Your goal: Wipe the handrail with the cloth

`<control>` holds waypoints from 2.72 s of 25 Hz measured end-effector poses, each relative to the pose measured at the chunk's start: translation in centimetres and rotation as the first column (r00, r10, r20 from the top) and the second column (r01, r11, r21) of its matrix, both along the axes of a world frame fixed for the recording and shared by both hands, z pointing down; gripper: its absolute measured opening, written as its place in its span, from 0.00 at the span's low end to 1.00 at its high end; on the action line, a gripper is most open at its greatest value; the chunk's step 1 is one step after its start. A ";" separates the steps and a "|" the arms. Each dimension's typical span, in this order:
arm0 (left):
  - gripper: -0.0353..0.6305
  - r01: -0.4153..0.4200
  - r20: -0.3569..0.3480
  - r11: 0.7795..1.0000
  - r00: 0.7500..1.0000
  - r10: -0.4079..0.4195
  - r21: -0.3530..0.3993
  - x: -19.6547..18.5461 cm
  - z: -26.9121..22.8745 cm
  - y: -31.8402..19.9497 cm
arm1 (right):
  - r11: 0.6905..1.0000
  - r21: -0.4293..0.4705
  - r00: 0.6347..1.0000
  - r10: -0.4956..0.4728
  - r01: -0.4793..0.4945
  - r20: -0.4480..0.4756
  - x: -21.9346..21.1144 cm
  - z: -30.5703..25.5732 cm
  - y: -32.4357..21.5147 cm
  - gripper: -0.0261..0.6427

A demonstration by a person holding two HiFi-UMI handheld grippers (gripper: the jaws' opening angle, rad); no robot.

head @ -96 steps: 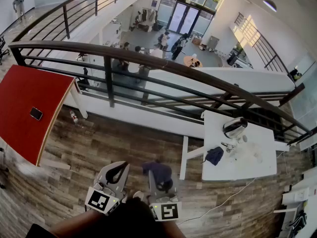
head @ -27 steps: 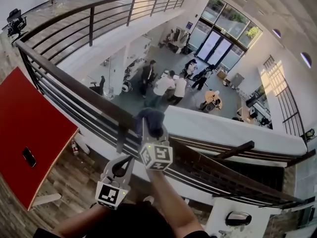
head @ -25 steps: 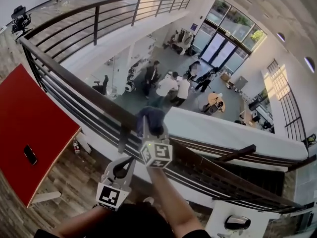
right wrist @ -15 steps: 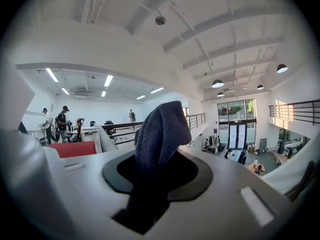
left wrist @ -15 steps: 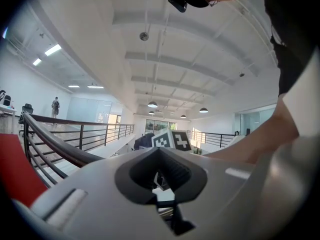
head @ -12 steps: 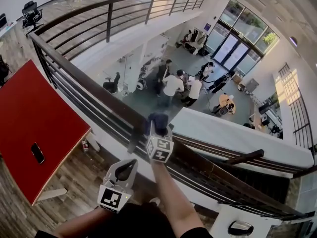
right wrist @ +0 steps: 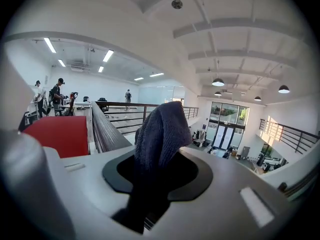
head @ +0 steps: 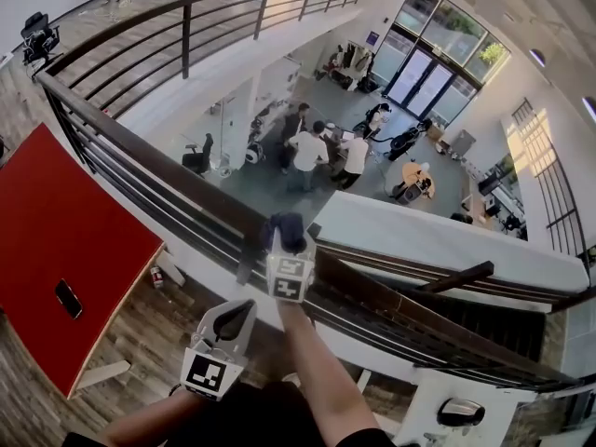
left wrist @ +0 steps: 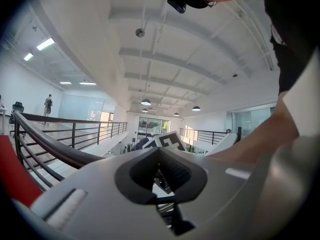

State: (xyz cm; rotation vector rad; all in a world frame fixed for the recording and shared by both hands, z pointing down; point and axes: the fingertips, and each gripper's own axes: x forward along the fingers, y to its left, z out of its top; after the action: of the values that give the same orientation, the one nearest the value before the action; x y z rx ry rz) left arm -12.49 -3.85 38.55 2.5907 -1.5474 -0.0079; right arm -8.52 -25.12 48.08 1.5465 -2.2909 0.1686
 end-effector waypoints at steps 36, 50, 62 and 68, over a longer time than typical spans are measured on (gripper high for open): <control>0.05 -0.159 0.044 0.987 0.986 0.159 -0.011 9.7 0.5 -2.5 | 0.969 -0.043 0.969 0.242 -0.244 -0.040 17.6 1.3 5.7 0.23; 0.05 -0.281 0.079 0.960 0.957 0.280 0.000 16.2 0.2 -0.3 | 0.940 -0.035 0.941 0.339 -0.339 -0.026 25.0 1.4 8.2 0.23; 0.05 -0.327 0.078 0.945 0.943 0.325 0.010 20.4 0.2 0.6 | 0.931 -0.029 0.931 0.363 -0.364 -0.032 29.5 1.5 9.8 0.24; 0.05 -0.331 0.084 0.944 0.940 0.329 0.002 21.9 0.4 0.8 | 0.928 -0.029 0.928 0.372 -0.373 -0.019 31.6 1.3 10.0 0.24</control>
State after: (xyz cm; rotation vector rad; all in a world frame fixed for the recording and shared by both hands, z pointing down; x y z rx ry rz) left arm 9.44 -3.06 38.90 2.8622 -1.1172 0.1209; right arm 23.05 -15.12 49.40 1.9459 -1.9503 0.2919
